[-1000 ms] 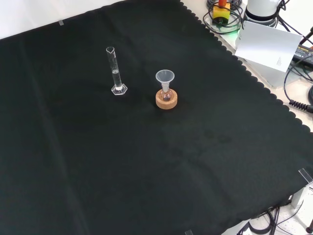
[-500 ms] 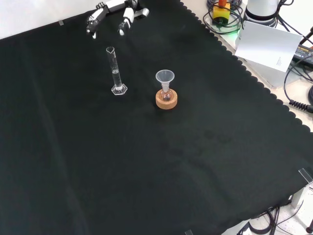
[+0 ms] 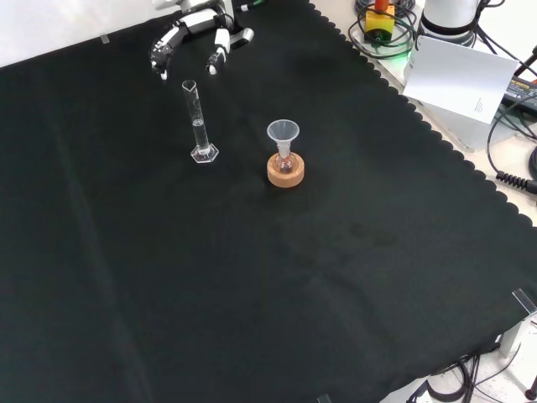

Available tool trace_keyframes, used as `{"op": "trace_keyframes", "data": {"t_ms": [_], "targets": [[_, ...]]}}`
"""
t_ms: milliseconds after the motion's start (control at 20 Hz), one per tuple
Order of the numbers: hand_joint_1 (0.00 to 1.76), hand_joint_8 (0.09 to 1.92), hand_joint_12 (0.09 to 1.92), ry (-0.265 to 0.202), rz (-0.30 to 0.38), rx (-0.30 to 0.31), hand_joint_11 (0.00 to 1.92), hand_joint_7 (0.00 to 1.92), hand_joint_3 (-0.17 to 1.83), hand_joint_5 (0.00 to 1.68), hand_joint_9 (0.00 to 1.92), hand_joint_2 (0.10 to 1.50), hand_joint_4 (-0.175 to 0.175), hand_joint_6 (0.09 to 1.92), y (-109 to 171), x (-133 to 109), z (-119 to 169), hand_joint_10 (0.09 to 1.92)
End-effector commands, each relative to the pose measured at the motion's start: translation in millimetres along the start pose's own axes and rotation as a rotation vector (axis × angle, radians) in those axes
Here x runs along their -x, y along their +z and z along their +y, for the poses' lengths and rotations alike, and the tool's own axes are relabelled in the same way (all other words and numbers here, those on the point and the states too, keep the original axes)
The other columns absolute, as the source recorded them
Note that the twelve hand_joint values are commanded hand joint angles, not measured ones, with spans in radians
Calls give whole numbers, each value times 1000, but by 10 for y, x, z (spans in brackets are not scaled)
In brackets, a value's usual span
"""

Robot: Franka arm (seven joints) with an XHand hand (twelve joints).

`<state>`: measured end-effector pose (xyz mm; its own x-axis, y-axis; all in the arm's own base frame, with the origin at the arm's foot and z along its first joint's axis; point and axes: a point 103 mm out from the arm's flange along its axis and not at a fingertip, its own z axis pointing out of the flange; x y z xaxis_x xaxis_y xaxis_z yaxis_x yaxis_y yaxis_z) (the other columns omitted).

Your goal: Pick up the graduated cylinder.

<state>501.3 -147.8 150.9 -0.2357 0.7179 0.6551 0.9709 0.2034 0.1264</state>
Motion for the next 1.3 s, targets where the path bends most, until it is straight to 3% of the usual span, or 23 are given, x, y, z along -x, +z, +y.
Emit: {"op": "trace_keyframes", "data": {"t_ms": [50,1000,1300], "targets": [[842,533,1302,-34,141,48,384,450,447,414,678,720,36,87,213,65,51,479],[936,532,1242,-97,185,24,510,525,591,598,782,638,28,87,711,87,231,447],[948,534,1212,-118,230,59,560,571,601,651,834,636,29,96,807,84,271,429]]}}
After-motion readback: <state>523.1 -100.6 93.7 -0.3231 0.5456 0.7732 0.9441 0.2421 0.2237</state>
